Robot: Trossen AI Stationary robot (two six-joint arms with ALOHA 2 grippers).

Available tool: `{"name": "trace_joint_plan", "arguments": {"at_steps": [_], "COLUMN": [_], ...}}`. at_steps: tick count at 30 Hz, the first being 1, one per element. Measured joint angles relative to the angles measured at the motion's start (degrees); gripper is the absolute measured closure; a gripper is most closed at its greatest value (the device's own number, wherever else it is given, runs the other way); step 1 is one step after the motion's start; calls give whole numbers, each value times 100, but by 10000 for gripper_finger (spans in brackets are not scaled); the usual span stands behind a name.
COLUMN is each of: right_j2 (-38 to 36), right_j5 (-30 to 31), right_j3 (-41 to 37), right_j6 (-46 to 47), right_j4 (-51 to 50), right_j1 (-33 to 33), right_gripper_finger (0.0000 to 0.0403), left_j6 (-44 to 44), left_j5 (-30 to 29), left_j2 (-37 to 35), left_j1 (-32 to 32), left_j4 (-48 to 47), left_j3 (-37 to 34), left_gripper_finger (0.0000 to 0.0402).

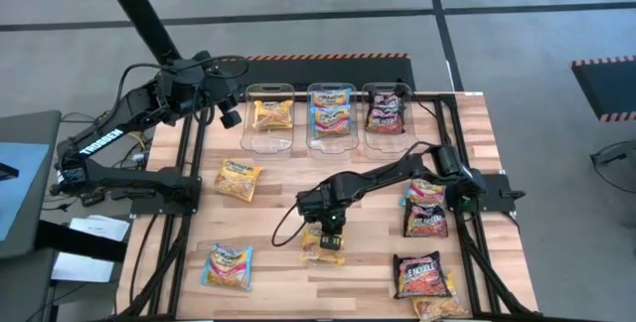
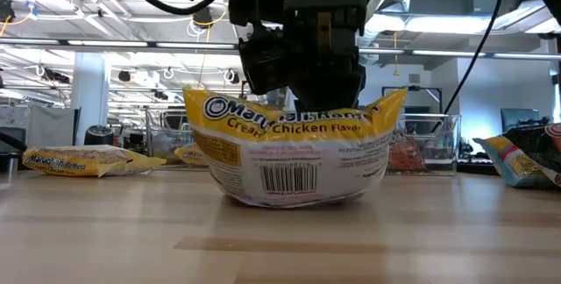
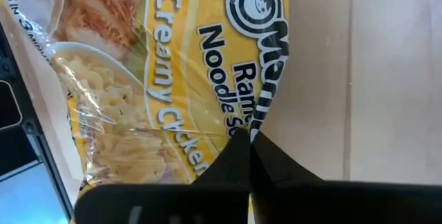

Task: Sort Maruchan noodles
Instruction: Put the yellow noodle pack into the left transparent bin

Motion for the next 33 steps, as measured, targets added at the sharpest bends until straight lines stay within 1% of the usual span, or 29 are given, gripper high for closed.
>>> {"name": "trace_joint_plan", "arguments": {"at_steps": [4,8,18,24,33], "right_j2": [10,31,26,26,22], "right_j5": [2,116,1220,1670,1993], "right_j3": [62,390,1784,2536,3427], "right_j6": [104,74,-203,-569,-1468], "right_j4": [-75,-213,-1140,-1619,-1654], "right_j1": [-7,-24,-220,-551,-1382], "right_gripper_finger": [397,398,400,400,400], "left_j6": [1,133,59,57,-48], "left_j5": [-2,-4,-7,-113,-264], "left_j2": [0,0,-1,-2,-4], "left_j1": [0,0,-1,-2,-2], "left_j4": [-4,-22,-223,-282,-279], "left_j3": [0,0,0,0,0], "left_gripper_finger": [260,260,260,260,260]}}
